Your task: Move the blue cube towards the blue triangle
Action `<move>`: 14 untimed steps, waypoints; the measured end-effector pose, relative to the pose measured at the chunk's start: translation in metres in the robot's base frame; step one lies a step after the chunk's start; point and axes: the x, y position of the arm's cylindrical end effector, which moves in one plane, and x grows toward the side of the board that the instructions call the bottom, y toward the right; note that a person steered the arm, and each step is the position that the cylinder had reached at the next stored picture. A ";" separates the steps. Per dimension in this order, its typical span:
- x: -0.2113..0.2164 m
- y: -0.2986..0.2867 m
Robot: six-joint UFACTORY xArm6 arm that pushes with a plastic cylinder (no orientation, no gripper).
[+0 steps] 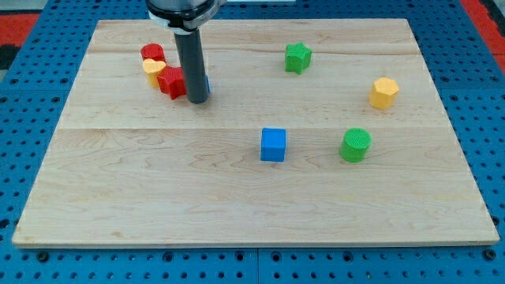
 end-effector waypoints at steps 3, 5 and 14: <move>0.031 0.024; 0.092 0.069; 0.078 0.143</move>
